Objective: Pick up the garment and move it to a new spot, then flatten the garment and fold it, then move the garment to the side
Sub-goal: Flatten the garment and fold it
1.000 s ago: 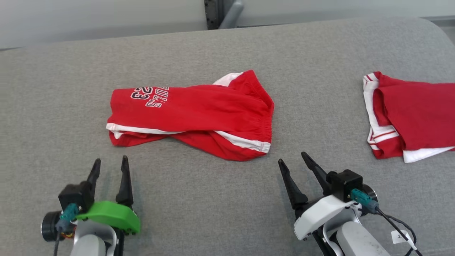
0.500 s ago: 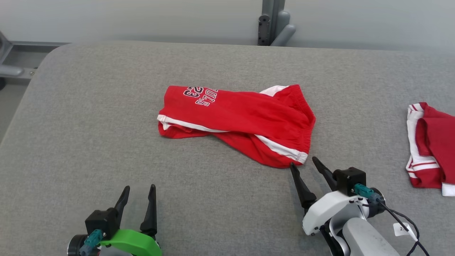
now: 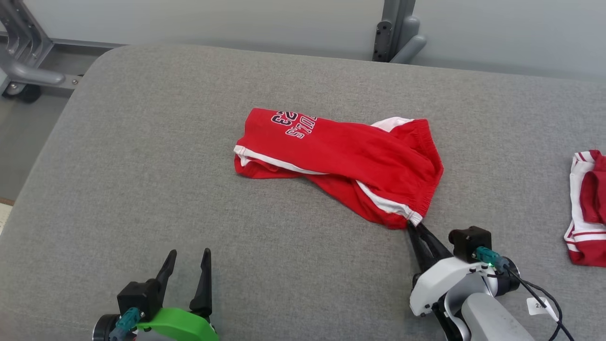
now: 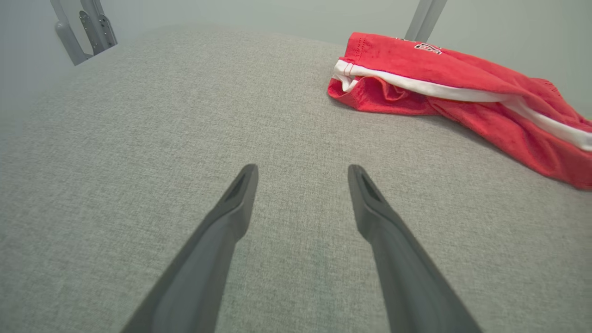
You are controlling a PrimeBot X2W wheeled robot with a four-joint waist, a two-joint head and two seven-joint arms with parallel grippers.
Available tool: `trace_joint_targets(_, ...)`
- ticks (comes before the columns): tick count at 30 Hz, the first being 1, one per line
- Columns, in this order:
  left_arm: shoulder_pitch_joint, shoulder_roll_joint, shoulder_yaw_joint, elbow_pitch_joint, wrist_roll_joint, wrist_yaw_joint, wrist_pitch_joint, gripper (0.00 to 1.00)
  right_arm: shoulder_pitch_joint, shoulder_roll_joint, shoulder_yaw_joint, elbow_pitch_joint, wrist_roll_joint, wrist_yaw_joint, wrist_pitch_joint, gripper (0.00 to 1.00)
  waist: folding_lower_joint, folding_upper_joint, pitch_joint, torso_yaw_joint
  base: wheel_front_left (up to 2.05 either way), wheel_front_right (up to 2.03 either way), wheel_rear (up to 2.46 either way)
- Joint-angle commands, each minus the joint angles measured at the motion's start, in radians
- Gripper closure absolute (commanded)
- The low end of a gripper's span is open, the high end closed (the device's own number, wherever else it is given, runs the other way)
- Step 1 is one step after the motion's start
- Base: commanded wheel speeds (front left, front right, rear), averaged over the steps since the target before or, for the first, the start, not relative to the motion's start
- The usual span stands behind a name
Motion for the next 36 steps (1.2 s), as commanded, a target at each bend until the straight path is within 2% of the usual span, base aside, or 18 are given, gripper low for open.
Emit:
trace_joint_targets(1, 0.012, 0.002, -0.006, -0.002, -0.002, -0.004, 0.000, 0.00, -0.001, -0.010, -0.008, -0.005, 0.003, 0.000, -0.002, 1.00, 0.0000, 0.0000, -0.006, -0.014, 0.00, 0.00, 0.00)
trace_joint_targets(7, 0.019, 0.003, -0.011, 0.000, -0.005, -0.006, 0.000, 0.00, 0.020, -0.036, -0.003, -0.018, 0.017, 0.000, -0.002, 1.00, 0.0000, 0.0000, -0.022, -0.040, 0.00, 0.00, 0.00)
trace_joint_targets(21, 0.060, 0.003, -0.026, 0.020, -0.008, -0.007, 0.000, 0.00, 0.051, -0.171, 0.102, 0.024, 0.127, 0.000, -0.002, 1.00, 0.0000, 0.0000, -0.077, -0.079, 0.00, 0.00, 0.00)
trace_joint_targets(22, 0.062, 0.002, -0.027, 0.021, -0.007, -0.007, 0.000, 0.00, 0.046, -0.178, 0.107, 0.024, 0.134, 0.000, -0.002, 0.88, 0.0000, 0.0000, -0.076, -0.082, 0.00, 0.00, 0.00)
trace_joint_targets(23, 0.062, 0.003, -0.029, 0.021, -0.008, -0.007, 0.000, 0.00, 0.040, -0.184, 0.110, 0.024, 0.137, 0.000, -0.002, 0.59, 0.0000, 0.0000, -0.075, -0.086, 0.00, 0.00, 0.00)
trace_joint_targets(24, 0.058, 0.003, -0.032, 0.023, -0.009, -0.007, 0.000, 0.00, 0.032, -0.191, 0.111, 0.018, 0.137, 0.000, -0.002, 0.00, 0.0000, 0.0000, -0.072, -0.091, 0.00, 0.00, 0.00)
trace_joint_targets(30, -0.003, 0.003, -0.066, 0.036, -0.024, -0.008, 0.000, 0.00, 0.012, -0.211, 0.078, -0.029, 0.105, 0.000, -0.002, 0.00, 0.0000, 0.0000, -0.036, -0.124, 0.00, 0.00, 0.00)
trace_joint_targets(36, -0.075, 0.003, -0.110, 0.069, -0.063, -0.008, 0.000, 0.00, 0.063, -0.186, -0.019, -0.121, 0.038, 0.000, -0.002, 0.00, 0.0000, 0.0000, 0.018, -0.167, 0.00, 0.00, 0.00)
